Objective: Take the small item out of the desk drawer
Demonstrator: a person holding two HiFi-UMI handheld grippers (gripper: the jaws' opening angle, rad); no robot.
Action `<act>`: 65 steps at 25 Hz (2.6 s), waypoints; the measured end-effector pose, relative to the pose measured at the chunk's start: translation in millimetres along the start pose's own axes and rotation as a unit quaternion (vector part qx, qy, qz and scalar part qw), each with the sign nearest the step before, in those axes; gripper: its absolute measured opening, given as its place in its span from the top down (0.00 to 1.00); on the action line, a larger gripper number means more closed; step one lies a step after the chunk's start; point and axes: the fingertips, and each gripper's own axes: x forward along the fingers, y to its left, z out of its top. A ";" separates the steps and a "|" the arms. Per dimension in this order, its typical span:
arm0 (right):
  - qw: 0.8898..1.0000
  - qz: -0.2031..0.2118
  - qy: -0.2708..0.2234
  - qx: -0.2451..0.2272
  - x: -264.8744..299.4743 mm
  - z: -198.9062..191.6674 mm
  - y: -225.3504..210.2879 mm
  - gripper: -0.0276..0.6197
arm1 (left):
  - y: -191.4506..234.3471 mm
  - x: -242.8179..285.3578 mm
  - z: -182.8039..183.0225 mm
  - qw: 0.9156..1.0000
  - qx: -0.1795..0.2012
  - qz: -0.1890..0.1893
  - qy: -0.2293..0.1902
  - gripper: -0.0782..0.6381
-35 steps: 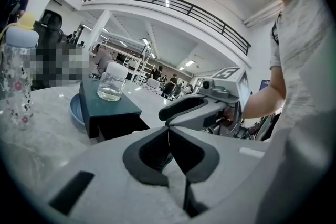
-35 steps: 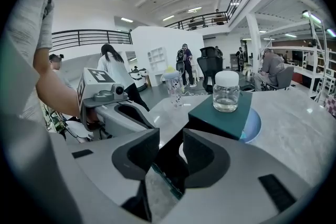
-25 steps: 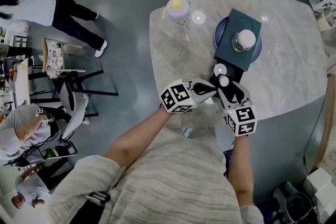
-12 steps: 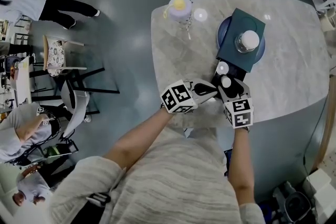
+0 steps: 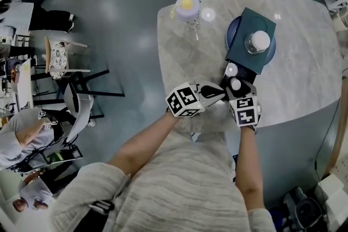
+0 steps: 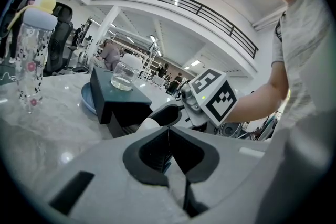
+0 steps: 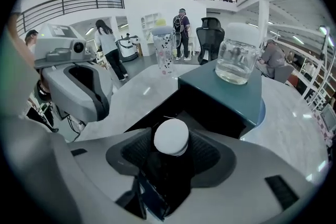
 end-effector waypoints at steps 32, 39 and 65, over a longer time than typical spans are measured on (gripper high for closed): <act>0.999 -0.025 -0.020 0.024 -18.5 11.6 -8.5 0.68 | -2.3 -12.0 14.5 1.000 0.018 0.009 -0.005 0.87; 0.996 -0.028 -0.072 0.034 -45.1 39.5 -8.9 0.68 | -8.2 -13.8 37.2 0.999 0.039 0.006 -0.017 0.87; 0.920 0.017 -0.392 0.019 -224.7 158.8 28.5 0.68 | -92.4 -72.0 169.0 0.977 0.171 -0.013 -0.123 0.87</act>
